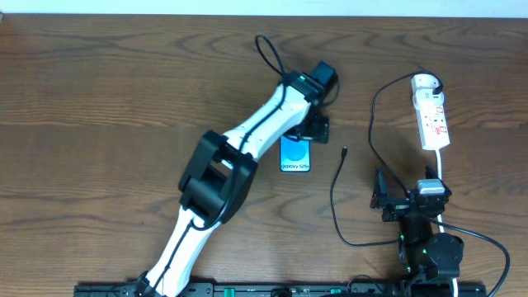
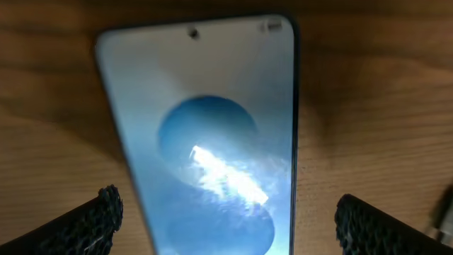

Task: Plug charger to phone and switch on socket
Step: 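Lower the left gripper down onto the top end of the phone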

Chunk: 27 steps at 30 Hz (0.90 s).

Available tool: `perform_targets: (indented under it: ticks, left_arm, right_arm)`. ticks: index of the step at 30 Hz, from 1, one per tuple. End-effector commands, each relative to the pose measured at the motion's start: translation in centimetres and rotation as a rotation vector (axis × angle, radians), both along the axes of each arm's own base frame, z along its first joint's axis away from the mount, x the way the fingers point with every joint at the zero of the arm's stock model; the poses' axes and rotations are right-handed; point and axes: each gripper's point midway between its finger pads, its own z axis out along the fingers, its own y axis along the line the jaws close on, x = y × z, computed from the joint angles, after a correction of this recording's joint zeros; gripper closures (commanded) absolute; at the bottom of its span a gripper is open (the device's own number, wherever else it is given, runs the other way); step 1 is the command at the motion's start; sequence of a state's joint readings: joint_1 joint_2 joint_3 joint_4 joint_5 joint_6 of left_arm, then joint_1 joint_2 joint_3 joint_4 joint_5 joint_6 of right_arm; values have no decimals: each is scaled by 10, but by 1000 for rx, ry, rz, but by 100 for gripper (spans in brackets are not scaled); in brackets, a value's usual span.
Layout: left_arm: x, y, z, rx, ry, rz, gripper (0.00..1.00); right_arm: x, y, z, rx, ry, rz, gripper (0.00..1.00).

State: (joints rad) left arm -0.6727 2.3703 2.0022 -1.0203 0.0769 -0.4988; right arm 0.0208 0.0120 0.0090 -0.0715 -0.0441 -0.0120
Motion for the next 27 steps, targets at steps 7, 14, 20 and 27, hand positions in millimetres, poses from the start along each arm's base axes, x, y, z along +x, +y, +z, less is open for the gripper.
perform_targets:
  ticks: [7,14,20,27]
  left_arm:
    - [-1,8,-16,44,12,42,2]
    - [-5,14,-29,62,22,88,2]
    - [-7,16,-33,66,29,103,2]
    - [-6,15,-33,62,24,103,2]
  right_arm:
    - [0,0,-1,-12,0,-3,1]
    - [0,0,-1,-12,0,-3,1]
    - [0,0,-1,-12,0,-3,1]
    - [0,0,-1,-12,0,-3,1]
